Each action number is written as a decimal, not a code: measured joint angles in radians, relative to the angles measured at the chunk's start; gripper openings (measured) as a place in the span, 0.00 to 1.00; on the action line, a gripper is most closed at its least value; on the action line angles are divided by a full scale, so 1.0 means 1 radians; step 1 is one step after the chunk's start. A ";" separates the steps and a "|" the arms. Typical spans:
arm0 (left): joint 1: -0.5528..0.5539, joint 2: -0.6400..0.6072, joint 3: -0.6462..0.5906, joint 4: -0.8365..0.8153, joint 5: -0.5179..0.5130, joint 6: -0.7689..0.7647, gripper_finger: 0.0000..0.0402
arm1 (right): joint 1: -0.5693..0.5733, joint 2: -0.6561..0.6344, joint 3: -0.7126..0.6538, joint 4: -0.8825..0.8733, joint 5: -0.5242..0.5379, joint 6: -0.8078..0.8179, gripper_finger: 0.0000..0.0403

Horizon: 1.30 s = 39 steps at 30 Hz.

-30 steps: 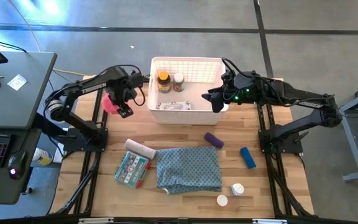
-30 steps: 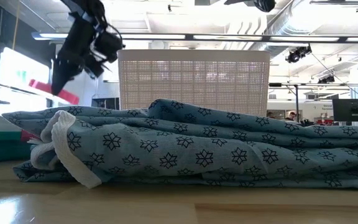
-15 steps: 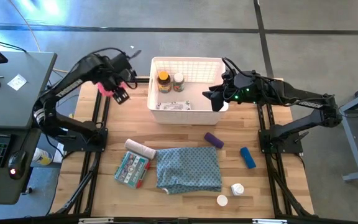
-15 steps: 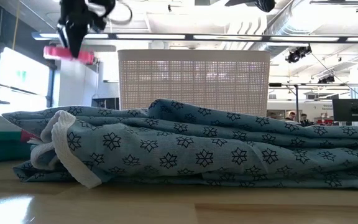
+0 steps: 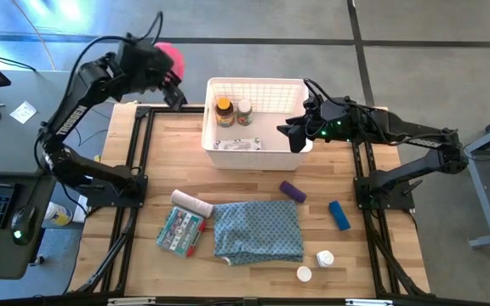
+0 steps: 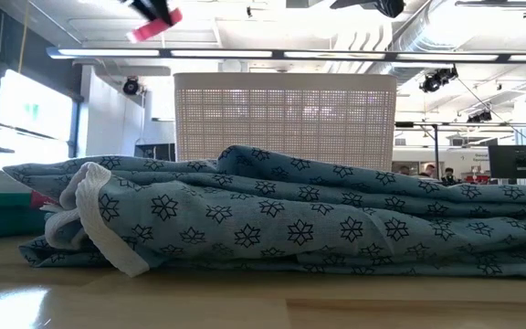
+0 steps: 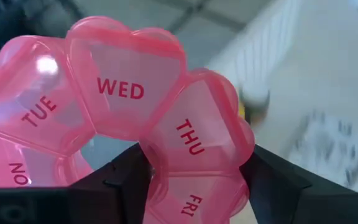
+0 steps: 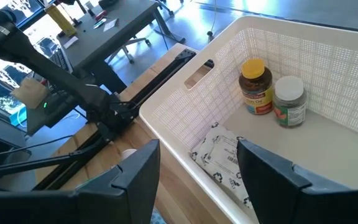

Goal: Pick & place medical supplies in basket/bin
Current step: Put the pink circular pill organizer into the white bin

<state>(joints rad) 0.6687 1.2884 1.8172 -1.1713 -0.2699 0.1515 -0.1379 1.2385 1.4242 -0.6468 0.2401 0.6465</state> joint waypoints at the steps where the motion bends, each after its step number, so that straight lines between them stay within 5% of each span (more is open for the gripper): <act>1: -0.012 0.001 0.002 0.047 0.000 0.015 0.61 | 0.000 0.000 0.000 0.000 0.000 0.004 0.51; 24: -0.290 0.191 0.002 0.533 0.072 -0.038 0.60 | 0.001 0.000 0.000 -0.006 -0.117 0.070 0.51; 39: -0.309 0.476 0.000 0.477 0.125 -0.136 0.60 | 0.052 -0.036 0.001 0.061 -0.321 0.143 0.51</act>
<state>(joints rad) 0.3599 1.7649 1.8175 -0.6938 -0.1448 0.0151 -0.0860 1.2027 1.4250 -0.5855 -0.0811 0.7898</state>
